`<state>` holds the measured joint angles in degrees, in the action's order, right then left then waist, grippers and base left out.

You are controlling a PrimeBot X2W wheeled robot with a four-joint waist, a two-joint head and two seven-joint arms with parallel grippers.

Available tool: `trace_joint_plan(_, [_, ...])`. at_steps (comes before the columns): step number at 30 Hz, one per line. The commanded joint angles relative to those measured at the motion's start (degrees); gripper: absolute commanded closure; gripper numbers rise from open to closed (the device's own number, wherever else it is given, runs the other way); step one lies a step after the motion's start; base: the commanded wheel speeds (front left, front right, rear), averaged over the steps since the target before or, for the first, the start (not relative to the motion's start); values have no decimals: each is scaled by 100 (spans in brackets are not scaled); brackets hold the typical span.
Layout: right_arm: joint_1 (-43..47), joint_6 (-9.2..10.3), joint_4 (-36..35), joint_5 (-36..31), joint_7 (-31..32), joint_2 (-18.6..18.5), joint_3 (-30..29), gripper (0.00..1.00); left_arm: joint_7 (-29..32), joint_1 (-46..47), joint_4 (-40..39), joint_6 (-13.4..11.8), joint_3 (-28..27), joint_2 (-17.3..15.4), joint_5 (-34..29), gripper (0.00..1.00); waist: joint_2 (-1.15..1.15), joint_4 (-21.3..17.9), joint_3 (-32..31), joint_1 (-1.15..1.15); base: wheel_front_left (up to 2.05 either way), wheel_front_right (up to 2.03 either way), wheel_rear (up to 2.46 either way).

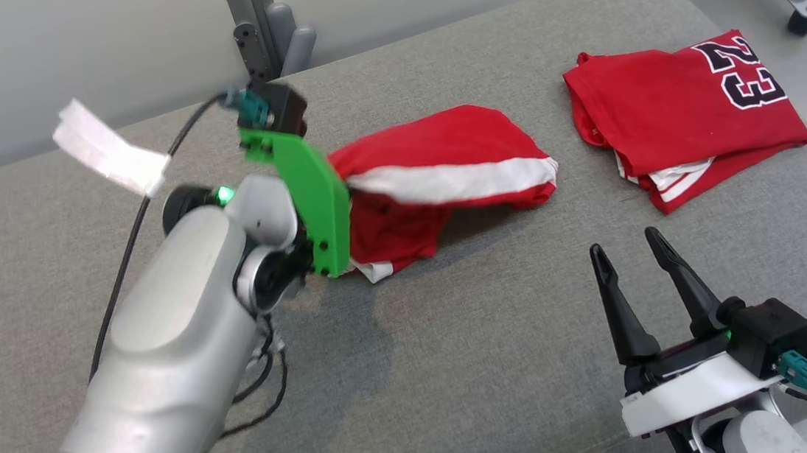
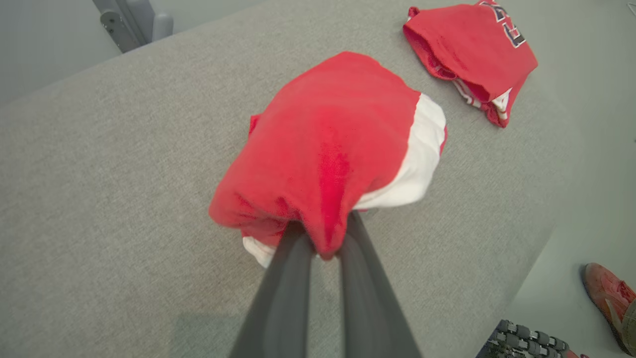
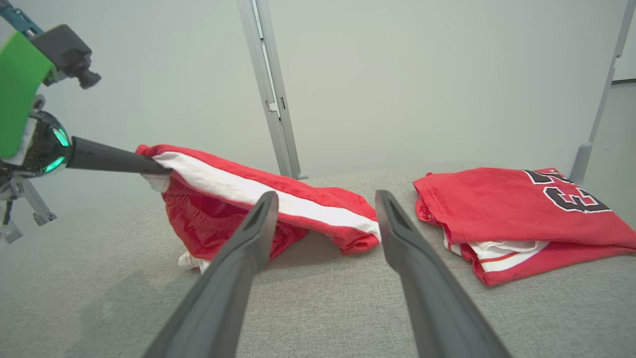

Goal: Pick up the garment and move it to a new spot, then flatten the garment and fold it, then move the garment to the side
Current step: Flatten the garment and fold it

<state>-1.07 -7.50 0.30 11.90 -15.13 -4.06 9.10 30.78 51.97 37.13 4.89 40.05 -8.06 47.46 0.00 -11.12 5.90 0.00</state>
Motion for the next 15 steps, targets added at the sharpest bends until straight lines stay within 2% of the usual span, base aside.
trace_joint_plan(1, [74, 4, -24, -30, 3, 4, -12, 0, 168, -262, 8, 30, 47, -183, 98, 100, 0, 47, -39, 0, 0, 0, 0])
trace_joint_plan(8, [192, 4, -31, -23, 3, -36, 5, 0, 1147, -1398, -390, 177, 461, -1137, 330, 100, 0, 261, -121, 0, 0, 0, 0])
trace_joint_plan(15, [129, 4, -7, 17, 3, -34, 110, 0, 1686, -1370, -1166, 254, 800, -1877, 243, 100, 0, 401, -156, 0, 0, 0, 0])
